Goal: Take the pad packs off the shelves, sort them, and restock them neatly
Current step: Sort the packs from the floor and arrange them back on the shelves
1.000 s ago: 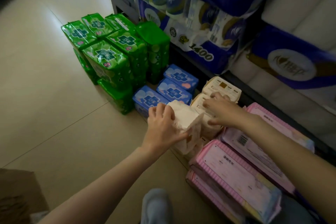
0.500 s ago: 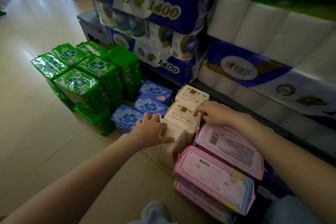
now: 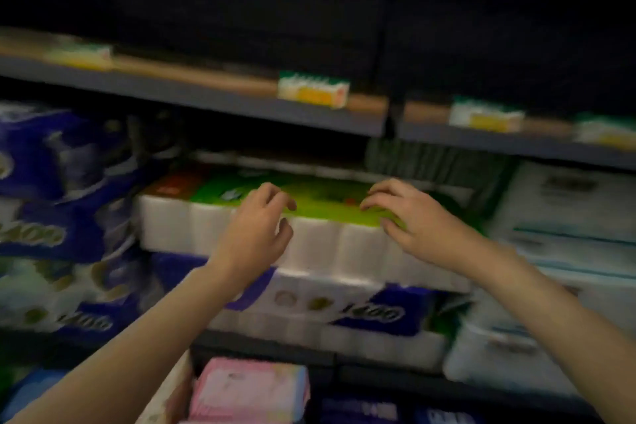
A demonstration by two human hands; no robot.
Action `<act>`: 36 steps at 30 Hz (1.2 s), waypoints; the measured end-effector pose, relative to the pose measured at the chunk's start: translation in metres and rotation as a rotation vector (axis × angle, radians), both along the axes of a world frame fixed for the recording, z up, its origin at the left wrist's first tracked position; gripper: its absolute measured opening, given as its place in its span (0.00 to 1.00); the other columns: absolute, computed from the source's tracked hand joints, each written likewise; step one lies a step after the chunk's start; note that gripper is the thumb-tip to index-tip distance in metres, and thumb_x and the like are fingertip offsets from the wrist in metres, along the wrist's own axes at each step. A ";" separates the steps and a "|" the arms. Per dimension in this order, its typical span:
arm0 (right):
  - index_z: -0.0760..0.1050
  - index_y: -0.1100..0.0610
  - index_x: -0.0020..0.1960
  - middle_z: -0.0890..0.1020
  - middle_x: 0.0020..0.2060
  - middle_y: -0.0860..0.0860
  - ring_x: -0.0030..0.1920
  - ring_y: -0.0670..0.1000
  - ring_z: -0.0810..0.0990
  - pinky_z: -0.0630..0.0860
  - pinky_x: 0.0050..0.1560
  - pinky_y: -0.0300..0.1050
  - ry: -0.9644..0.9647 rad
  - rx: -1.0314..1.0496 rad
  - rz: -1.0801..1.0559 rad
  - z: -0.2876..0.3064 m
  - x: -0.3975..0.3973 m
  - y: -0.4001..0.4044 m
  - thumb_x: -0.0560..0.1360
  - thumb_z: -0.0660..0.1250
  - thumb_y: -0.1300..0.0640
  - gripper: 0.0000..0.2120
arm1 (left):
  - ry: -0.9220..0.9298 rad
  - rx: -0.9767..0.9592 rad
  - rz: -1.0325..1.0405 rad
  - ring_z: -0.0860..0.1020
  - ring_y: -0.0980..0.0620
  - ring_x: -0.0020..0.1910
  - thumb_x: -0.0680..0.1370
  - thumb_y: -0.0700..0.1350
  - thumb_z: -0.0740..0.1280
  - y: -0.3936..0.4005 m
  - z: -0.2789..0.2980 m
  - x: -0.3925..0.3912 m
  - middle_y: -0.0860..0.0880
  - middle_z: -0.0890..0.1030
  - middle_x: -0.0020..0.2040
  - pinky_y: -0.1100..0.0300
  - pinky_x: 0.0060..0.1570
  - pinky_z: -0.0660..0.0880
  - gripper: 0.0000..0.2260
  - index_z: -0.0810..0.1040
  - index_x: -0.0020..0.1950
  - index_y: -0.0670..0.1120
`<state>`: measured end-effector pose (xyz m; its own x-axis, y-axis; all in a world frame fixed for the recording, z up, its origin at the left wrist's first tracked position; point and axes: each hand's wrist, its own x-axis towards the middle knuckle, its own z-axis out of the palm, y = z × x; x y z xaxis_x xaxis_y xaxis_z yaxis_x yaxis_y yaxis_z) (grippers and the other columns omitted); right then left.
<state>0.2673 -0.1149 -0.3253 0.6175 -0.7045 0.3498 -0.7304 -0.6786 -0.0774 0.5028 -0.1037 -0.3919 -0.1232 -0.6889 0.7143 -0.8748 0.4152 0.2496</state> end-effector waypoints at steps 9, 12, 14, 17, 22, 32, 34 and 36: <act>0.76 0.56 0.58 0.72 0.57 0.49 0.60 0.47 0.69 0.59 0.56 0.27 -0.140 -0.207 -0.177 0.056 -0.166 0.011 0.77 0.61 0.62 0.12 | -0.019 -0.404 -0.314 0.72 0.47 0.46 0.72 0.42 0.58 -0.045 0.111 -0.182 0.46 0.73 0.48 0.55 0.46 0.69 0.09 0.75 0.46 0.42; 0.78 0.59 0.54 0.75 0.56 0.55 0.59 0.55 0.72 0.61 0.55 0.33 -0.184 -0.306 -0.242 0.060 -0.212 -0.003 0.73 0.61 0.61 0.13 | -0.038 -0.421 -0.363 0.72 0.46 0.46 0.72 0.44 0.58 -0.063 0.132 -0.236 0.45 0.73 0.49 0.50 0.44 0.72 0.10 0.76 0.46 0.42; 0.78 0.59 0.54 0.75 0.55 0.56 0.58 0.56 0.72 0.62 0.54 0.35 -0.224 -0.323 -0.280 0.059 -0.239 -0.011 0.72 0.61 0.62 0.12 | -0.050 -0.419 -0.383 0.72 0.47 0.47 0.73 0.43 0.58 -0.072 0.138 -0.273 0.45 0.73 0.49 0.51 0.44 0.73 0.09 0.76 0.47 0.42; 0.78 0.60 0.53 0.75 0.53 0.56 0.56 0.57 0.74 0.66 0.56 0.39 -0.211 -0.333 -0.293 0.043 -0.282 -0.015 0.72 0.60 0.61 0.12 | -0.073 -0.418 -0.450 0.71 0.48 0.46 0.73 0.40 0.60 -0.077 0.127 -0.329 0.45 0.73 0.49 0.52 0.44 0.71 0.07 0.76 0.47 0.41; 0.77 0.62 0.54 0.76 0.53 0.59 0.54 0.56 0.73 0.65 0.56 0.42 -0.256 -0.239 -0.487 -0.034 -0.389 0.030 0.70 0.61 0.63 0.14 | -0.159 -0.400 -0.652 0.70 0.46 0.46 0.70 0.38 0.60 -0.055 0.041 -0.429 0.43 0.75 0.48 0.52 0.44 0.67 0.08 0.77 0.46 0.41; 0.62 0.53 0.71 0.62 0.68 0.56 0.67 0.59 0.62 0.65 0.65 0.53 0.036 0.396 -0.949 -0.212 -0.562 0.089 0.76 0.63 0.59 0.24 | -0.691 0.078 -0.775 0.81 0.49 0.39 0.64 0.46 0.52 -0.035 -0.157 -0.553 0.48 0.81 0.46 0.57 0.47 0.70 0.20 0.68 0.55 0.49; 0.57 0.53 0.74 0.57 0.72 0.55 0.71 0.59 0.57 0.60 0.68 0.54 0.160 0.409 -0.975 -0.223 -0.585 0.076 0.76 0.65 0.55 0.29 | -0.719 0.093 -0.768 0.81 0.49 0.38 0.64 0.45 0.52 -0.044 -0.160 -0.560 0.48 0.81 0.46 0.58 0.43 0.75 0.22 0.68 0.57 0.47; 0.52 0.54 0.75 0.52 0.75 0.54 0.74 0.57 0.54 0.56 0.71 0.54 0.237 0.463 -0.999 -0.232 -0.608 0.062 0.75 0.67 0.54 0.35 | -0.699 0.129 -0.792 0.81 0.46 0.36 0.66 0.44 0.52 -0.051 -0.163 -0.573 0.45 0.81 0.45 0.60 0.36 0.77 0.21 0.68 0.58 0.45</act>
